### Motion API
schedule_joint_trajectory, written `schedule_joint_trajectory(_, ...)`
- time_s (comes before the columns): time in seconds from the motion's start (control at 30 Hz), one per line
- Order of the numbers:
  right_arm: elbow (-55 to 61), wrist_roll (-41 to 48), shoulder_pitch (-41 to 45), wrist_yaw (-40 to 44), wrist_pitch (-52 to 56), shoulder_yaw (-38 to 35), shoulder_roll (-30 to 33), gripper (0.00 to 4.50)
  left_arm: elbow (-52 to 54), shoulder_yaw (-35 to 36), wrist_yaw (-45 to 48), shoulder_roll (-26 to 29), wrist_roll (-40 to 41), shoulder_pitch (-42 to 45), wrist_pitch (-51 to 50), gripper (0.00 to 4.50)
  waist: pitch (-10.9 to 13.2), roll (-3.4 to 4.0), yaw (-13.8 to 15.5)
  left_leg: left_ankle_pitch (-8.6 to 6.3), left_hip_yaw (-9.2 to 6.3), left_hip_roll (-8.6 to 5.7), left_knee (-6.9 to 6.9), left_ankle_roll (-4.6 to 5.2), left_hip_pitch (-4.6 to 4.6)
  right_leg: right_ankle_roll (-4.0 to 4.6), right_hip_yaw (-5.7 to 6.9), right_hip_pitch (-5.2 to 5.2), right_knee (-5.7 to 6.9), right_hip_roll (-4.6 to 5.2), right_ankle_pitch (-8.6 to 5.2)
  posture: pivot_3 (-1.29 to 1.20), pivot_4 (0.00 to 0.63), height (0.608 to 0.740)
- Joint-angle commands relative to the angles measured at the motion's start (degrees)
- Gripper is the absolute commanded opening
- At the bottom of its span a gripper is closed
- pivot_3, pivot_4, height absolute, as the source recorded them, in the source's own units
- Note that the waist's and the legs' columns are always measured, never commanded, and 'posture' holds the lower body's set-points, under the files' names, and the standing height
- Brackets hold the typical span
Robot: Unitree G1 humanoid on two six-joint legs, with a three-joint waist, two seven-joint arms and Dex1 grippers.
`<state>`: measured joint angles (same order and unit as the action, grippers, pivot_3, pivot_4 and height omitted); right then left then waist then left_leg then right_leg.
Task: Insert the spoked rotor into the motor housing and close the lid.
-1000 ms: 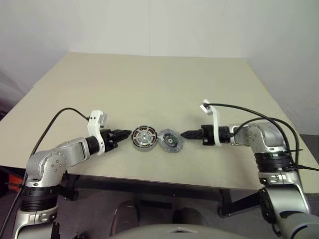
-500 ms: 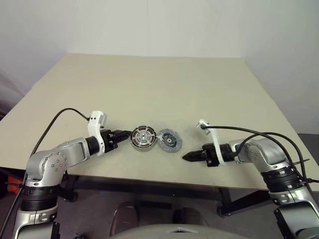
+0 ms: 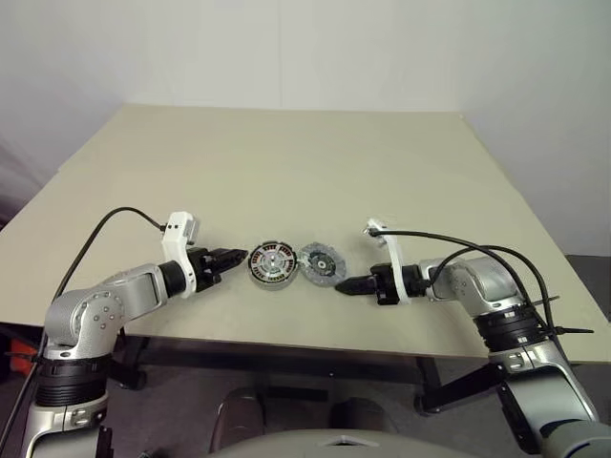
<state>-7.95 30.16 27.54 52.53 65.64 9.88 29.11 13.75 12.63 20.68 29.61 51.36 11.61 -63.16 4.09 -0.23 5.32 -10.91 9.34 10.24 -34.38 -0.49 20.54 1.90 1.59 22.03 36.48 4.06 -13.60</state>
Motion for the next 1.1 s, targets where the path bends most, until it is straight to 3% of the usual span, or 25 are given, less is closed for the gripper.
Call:
schedule_joint_trajectory(0.03,-0.9,0.4,2.5,-0.5,-2.2,-2.1,-1.4,0.03,1.3,1.3,0.0,0.5,-0.1,0.6,0.2,2.05,0.0,0.00,0.0,0.01,0.00,0.00,0.00,0.00,0.01,0.00,0.00,0.01,0.00,0.00,0.00,0.00,0.000,0.740)
schedule_joint_trajectory(0.57,-4.6,1.0,5.3,-5.4,-9.6,-10.8,-8.4,0.03,0.9,0.7,0.9,0.7,-0.7,1.2,0.1,2.05,0.0,0.01,0.2,0.07,0.00,-0.06,0.13,-0.11,0.59,0.41,0.03,0.43,-0.02,0.00,0.22,0.00,0.000,0.740)
schedule_joint_trajectory(1.1,-6.8,1.8,10.3,-7.7,-11.4,-12.1,-15.7,0.03,0.8,0.7,1.3,1.1,-1.6,1.8,-0.2,2.05,0.0,0.02,0.1,0.11,0.00,-0.04,0.17,-0.18,0.54,0.40,0.03,0.44,0.00,0.00,0.22,0.00,0.000,0.740)
